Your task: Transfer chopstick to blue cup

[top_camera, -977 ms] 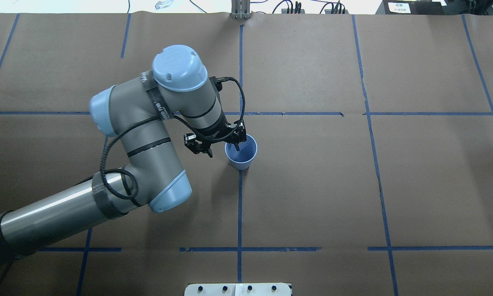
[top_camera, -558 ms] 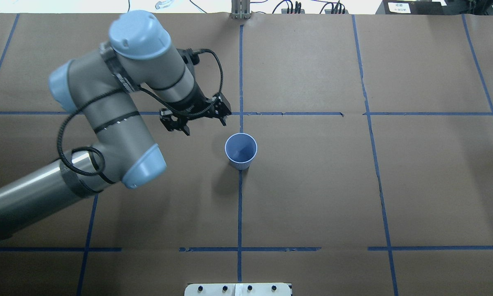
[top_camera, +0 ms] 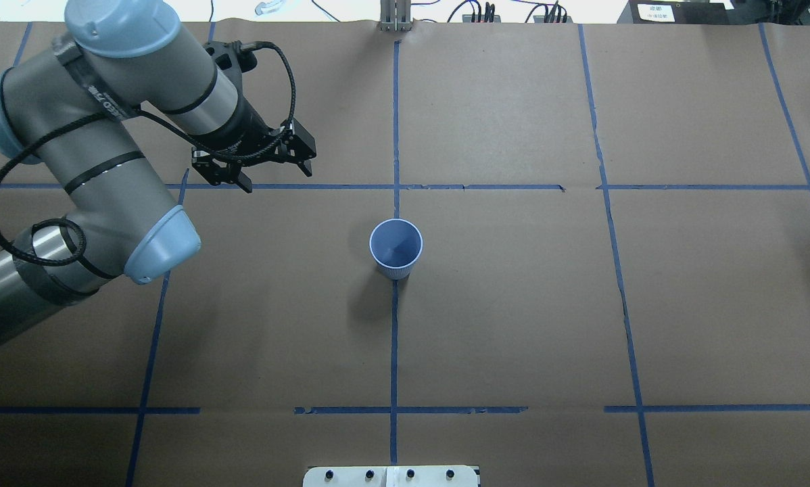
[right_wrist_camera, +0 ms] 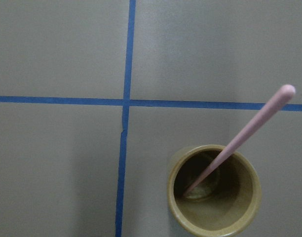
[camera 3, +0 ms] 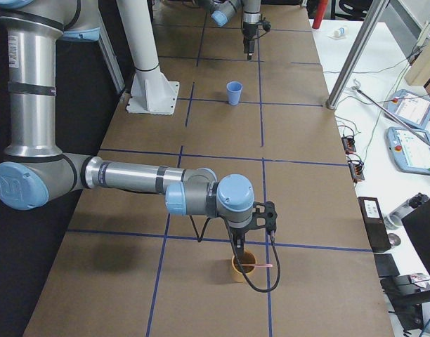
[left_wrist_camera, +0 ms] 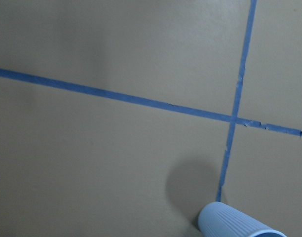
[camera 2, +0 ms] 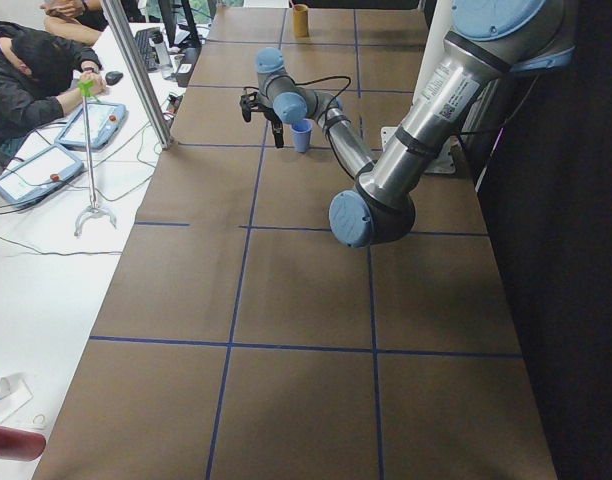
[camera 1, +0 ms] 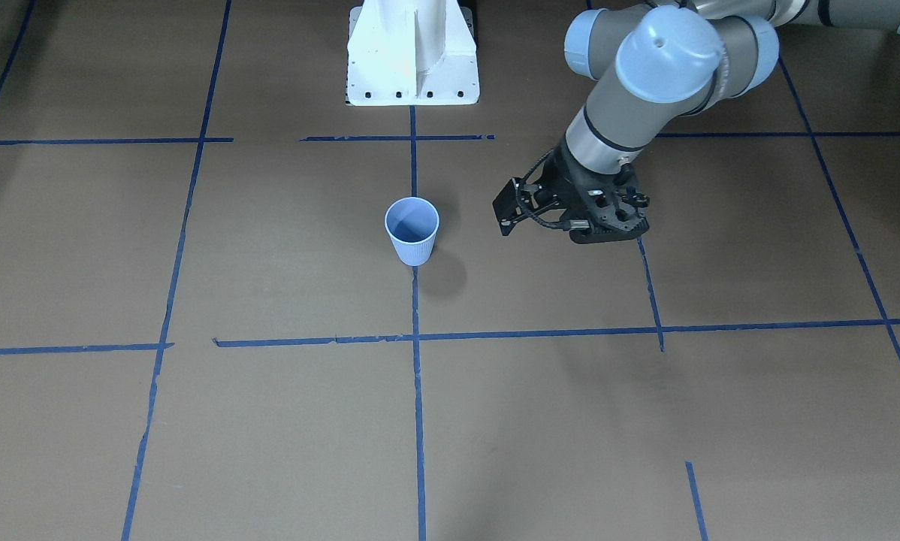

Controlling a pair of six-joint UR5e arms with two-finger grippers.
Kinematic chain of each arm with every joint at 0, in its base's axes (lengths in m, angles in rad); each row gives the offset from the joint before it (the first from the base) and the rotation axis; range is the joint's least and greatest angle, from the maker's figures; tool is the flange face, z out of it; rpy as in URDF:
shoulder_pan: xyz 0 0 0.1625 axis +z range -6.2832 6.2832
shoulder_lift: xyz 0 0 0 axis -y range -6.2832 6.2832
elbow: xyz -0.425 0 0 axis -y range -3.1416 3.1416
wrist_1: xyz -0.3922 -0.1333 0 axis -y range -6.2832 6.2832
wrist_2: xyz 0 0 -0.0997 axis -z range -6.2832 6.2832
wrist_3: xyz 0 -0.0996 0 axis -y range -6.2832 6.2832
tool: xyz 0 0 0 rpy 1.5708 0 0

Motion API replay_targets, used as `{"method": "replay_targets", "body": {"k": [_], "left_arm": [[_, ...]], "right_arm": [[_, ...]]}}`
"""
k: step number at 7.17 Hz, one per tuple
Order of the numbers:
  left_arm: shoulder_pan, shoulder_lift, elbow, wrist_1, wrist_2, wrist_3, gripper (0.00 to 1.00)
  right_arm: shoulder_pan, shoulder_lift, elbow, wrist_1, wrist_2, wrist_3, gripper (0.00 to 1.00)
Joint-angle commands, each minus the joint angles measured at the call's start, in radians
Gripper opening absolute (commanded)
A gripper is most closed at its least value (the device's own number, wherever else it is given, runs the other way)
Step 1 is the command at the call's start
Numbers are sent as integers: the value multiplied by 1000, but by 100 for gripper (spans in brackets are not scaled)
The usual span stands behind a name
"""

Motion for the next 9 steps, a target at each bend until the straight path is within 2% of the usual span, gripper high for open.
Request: {"method": "replay_targets", "body": {"k": [1,2,3,6,9], "left_arm": [[-7,5,-6,0,-2,5,100],[-7,5,-4,0,-2,5,100],[-7,7,-4,-1,-2,5,100],[-7,7,-9,-1,-4,5,100],[-7,8,-9,-1,-4,5,100]], "right_arm": [[0,6,-34,64,-54,123,100],[0,18,-34,67,-101,206,100],[0,44,-55,65,-126,214,100],[-1,114,-160,67,-125,214,100],[-6,132,-233,150,-126,217,100]]}}
